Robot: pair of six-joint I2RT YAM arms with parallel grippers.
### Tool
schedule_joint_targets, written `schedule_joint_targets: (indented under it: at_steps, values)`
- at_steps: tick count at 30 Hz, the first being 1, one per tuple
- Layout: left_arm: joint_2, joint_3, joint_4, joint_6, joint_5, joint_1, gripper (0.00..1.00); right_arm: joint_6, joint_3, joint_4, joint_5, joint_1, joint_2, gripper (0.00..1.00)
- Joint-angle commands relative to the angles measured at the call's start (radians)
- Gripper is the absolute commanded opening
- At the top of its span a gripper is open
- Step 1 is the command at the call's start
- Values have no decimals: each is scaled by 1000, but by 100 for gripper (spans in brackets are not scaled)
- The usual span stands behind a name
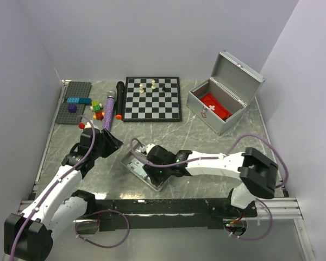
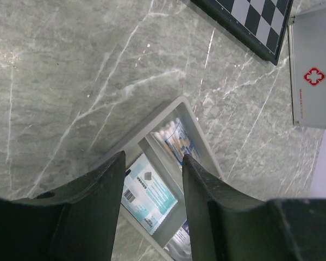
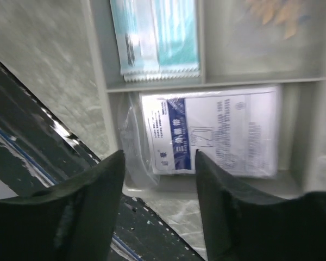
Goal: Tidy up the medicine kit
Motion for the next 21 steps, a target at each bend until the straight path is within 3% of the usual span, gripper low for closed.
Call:
schedule_joint_targets:
  at_steps: [1, 7, 10, 14, 16, 21]
  values:
    - [-24, 7, 39, 28, 31, 4, 50, -16, 55, -8, 116, -15, -140, 65]
    - [-28, 26, 69, 69, 97, 2, 50, -19, 72, -137, 313, -66, -295, 71]
    - [-16, 21, 89, 60, 120, -2, 50, 36, 41, -143, 399, -228, -380, 71]
    - [7, 12, 111, 40, 131, -7, 50, 65, -37, 19, 421, -510, -465, 71]
    - [19, 16, 112, 35, 141, -8, 49, 60, -30, 85, 413, -601, -433, 74]
    - [28, 21, 118, 37, 171, -10, 49, 21, 234, 33, 465, -737, -200, 84]
